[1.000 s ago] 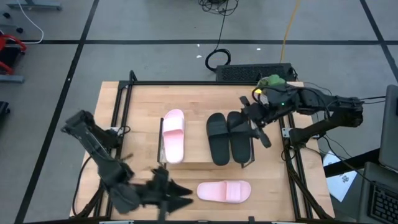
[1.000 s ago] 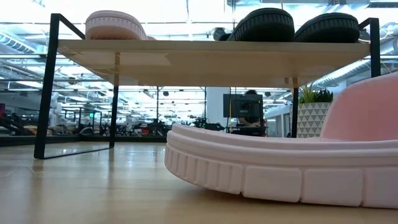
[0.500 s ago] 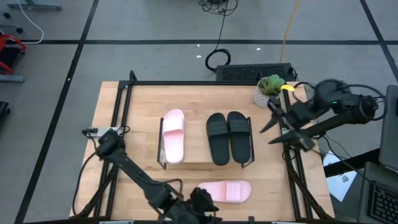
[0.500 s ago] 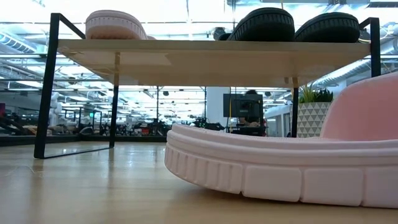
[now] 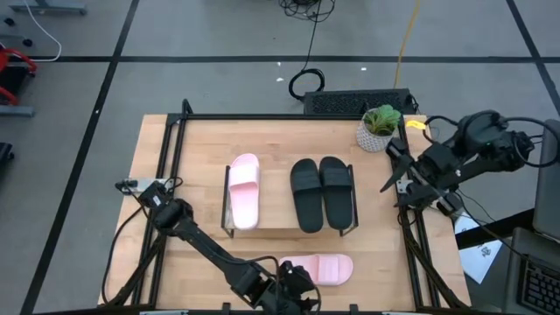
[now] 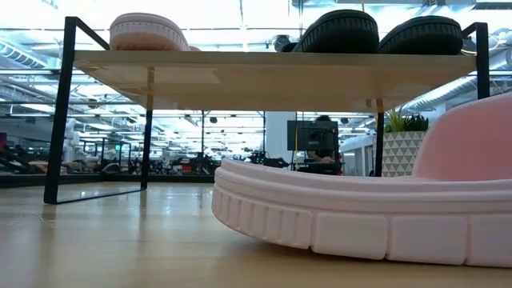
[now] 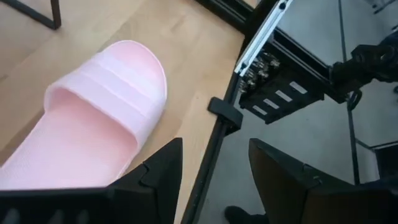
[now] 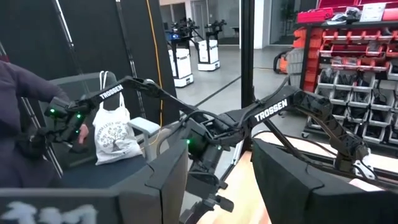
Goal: Pick and place slides into the shelf
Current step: Put the pink slipper on the shelf
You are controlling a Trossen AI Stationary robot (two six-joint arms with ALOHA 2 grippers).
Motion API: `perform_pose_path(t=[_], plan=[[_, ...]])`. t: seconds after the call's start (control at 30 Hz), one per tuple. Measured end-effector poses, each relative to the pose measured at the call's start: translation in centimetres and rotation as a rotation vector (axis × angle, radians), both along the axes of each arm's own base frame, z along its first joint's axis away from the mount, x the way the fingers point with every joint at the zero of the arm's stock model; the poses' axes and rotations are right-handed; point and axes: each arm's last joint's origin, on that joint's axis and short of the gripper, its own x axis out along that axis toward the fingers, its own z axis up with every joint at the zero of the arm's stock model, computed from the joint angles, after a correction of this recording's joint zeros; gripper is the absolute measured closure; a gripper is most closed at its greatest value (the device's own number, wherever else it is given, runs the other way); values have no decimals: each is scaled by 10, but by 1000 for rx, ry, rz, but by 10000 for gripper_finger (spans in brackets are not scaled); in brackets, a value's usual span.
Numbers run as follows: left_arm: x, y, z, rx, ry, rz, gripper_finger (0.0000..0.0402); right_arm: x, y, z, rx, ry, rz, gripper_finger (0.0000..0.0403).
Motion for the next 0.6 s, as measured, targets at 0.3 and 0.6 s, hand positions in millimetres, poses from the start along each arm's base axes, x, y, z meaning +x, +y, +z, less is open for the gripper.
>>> perform_pose_path(t=[0.3,0.6], plan=[[5,1,-10,-157,60,27,220,3,1,-3,-30,13,2,232],[-22,-23,-18,-221,113,194,220,3,1,-5,-79,1,6,232]])
